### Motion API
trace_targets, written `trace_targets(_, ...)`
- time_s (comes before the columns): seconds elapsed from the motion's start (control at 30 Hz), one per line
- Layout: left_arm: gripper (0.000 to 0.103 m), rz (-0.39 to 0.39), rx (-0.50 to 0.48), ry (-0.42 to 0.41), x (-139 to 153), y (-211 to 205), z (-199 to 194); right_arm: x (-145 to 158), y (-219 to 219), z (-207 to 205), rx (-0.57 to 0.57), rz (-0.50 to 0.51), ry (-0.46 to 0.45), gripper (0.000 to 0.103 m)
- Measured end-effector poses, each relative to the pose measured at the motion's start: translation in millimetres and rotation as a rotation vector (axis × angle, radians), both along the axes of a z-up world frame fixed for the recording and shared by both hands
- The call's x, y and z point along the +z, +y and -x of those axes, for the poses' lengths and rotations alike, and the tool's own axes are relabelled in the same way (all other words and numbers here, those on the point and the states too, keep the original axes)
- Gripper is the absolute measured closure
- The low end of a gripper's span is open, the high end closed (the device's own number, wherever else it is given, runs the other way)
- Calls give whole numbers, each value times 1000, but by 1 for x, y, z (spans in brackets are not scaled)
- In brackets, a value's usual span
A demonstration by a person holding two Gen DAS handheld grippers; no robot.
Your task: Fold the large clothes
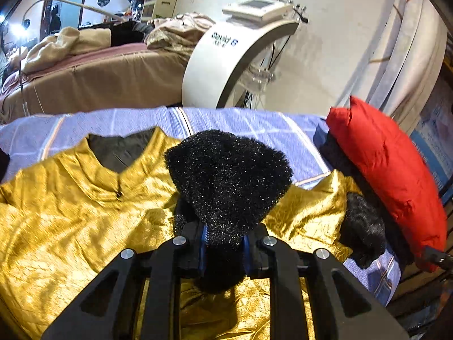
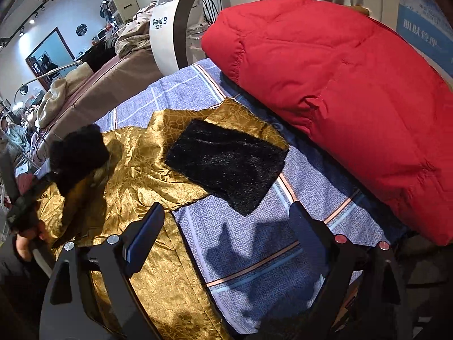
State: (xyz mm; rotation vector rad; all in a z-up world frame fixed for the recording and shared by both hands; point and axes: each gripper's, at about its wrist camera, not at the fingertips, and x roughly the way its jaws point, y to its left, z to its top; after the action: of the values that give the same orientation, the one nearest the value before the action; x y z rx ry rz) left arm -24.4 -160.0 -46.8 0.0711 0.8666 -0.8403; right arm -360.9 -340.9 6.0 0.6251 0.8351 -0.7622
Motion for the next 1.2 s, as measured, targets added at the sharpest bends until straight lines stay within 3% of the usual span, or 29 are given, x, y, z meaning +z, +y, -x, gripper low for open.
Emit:
trace_targets(0.13,85,-57,-22,-50,-19,-21,24,3,2,14,-11,2,4,14)
trace_targets(0.27,83,-159,-86,-193,-22,-51,46,-1,4,17,-11,-1,22,14)
trace_targets(0.43,68,-312,-282,-309,-39,-59,76,-8,4,15,-15,-39,17,14)
trace_targets(0.5,60,-356,-360,-317,-46,-54,86,-12,2,13,-19,-56,8,14)
trace_targets(0.6,50,-342,-409,-302,-40,-43,98,-25,-6,8,-60,-95,-5,14)
trace_targets(0.67,35,-298,-410,-284,-23,-32,106,-30,-10,4,-117,-61,11,14)
trace_targets(0.73,22,-213,-445,-219,-2,-19,115,-31,-9,-7,-123,52,71,14)
trace_targets(0.8,18,-134,-470,-165,13,-6,123,-31,-4,-24,-55,225,157,14)
trace_targets(0.93,17,-112,-360,-128,34,25,113,-48,17,-60,193,647,404,14)
trace_targets(0.97,16,-101,-317,-113,37,33,105,-56,22,-65,259,712,449,14)
trace_targets(1.03,6,-87,-195,-66,43,54,87,-74,29,-71,382,782,514,14)
trace_targets(1.1,6,-101,-53,-28,42,75,69,-91,31,-74,443,819,561,15)
trace_targets(1.2,6,-142,85,46,34,101,47,-113,31,-77,500,861,616,15)
